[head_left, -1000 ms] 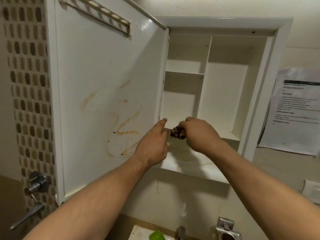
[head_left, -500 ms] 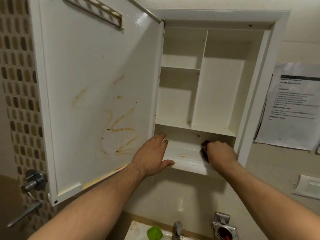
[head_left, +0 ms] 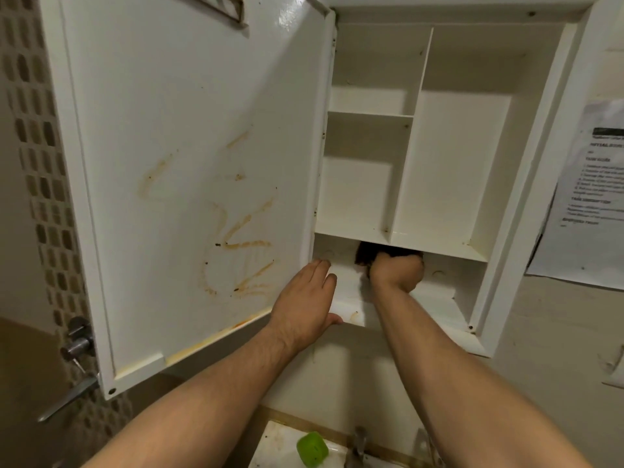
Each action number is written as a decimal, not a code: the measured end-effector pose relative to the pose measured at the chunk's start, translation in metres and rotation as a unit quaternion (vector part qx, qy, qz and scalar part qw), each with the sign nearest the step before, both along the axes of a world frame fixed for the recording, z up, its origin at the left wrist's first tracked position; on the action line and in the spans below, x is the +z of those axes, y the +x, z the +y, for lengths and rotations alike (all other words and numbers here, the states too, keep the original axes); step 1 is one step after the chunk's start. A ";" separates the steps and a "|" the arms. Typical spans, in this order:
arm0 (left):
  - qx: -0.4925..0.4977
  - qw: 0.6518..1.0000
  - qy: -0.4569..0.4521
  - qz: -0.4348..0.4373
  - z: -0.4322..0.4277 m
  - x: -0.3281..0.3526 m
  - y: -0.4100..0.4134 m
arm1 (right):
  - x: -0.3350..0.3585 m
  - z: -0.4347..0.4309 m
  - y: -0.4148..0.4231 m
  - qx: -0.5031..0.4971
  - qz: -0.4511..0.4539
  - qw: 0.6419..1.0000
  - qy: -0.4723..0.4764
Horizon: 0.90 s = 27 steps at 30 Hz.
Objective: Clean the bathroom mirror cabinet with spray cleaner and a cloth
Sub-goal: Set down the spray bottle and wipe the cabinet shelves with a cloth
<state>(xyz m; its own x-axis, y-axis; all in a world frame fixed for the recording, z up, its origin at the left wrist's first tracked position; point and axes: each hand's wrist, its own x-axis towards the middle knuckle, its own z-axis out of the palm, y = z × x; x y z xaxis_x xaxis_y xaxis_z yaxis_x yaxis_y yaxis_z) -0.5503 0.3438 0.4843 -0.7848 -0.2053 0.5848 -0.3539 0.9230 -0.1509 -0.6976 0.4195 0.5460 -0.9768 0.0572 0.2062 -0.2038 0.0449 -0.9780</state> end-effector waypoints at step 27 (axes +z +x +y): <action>-0.034 0.999 -0.012 -0.011 -0.009 0.009 0.014 | -0.004 -0.032 0.011 0.045 0.105 0.960 0.254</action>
